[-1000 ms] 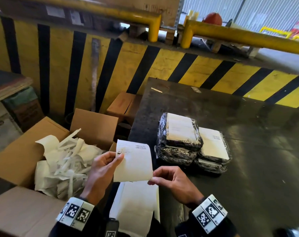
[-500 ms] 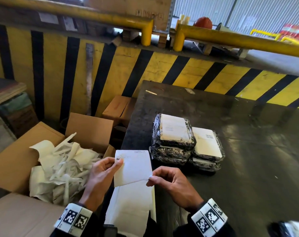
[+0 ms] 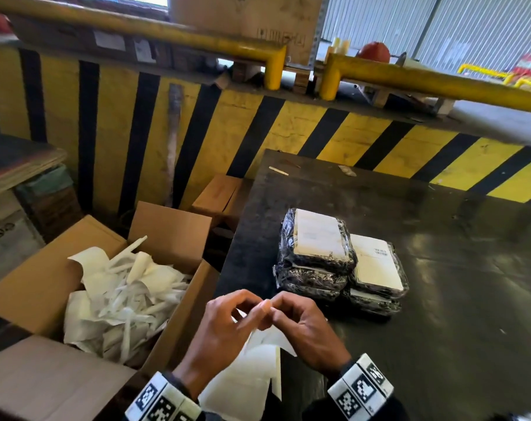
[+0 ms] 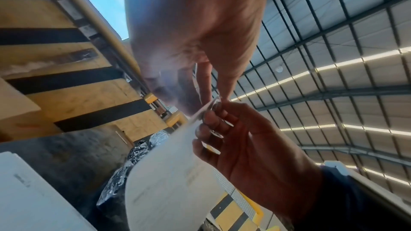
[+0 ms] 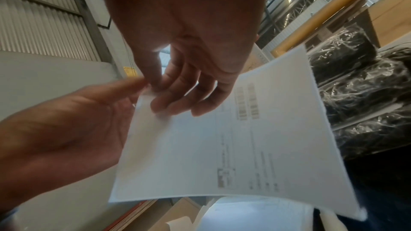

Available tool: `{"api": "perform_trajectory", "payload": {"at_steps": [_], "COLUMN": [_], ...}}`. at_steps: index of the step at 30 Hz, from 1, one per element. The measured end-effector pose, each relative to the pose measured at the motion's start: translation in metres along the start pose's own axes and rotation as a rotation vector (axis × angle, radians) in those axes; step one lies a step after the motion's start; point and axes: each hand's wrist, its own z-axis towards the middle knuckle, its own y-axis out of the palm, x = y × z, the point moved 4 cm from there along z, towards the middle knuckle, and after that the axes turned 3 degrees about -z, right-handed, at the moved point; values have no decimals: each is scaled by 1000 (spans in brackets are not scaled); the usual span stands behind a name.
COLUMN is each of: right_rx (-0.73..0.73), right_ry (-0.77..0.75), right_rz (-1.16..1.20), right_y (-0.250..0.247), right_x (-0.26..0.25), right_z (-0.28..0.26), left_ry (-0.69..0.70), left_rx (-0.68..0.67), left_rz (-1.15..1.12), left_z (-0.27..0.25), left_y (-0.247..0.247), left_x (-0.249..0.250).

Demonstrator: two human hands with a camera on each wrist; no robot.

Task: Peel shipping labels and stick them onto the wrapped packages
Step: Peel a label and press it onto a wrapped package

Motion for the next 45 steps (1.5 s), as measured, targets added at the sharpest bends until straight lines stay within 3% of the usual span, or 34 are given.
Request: {"api": "perform_trajectory", "payload": {"at_steps": [3, 8, 15, 22, 24, 29, 37, 41, 45], "right_rx": [-3, 40, 126, 354, 402, 222, -334, -411, -389], "right_ry": [18, 64, 124, 99, 102, 241, 434, 430, 385], "right_rz": [11, -29, -88, 127, 140, -129, -664, -872, -1059], "right_y": [-4, -39, -97, -140, -140, -106, -32, -16, -12], "right_x": [2, 9, 10, 12, 11, 36, 121, 133, 132], "right_z": [-1, -11, -36, -57, -59, -43, -19, -17, -17], "left_ry": [-42, -238, -296, -422, -383, -271, -190, -208, -172], "left_rx": [52, 143, 164, 299, 327, 227, 219, 203, 172], "left_rz": [-12, -156, -73, -42, -42, -79, -147, -195, -215], "left_z": [1, 7, 13, 19, 22, 25, 8, -4, -8], "left_y": [-4, -34, -63, -85, -84, -51, -30, -29, -28], "left_x": [-12, -41, -83, -119, -109, -67, -47, -50, -47]}}
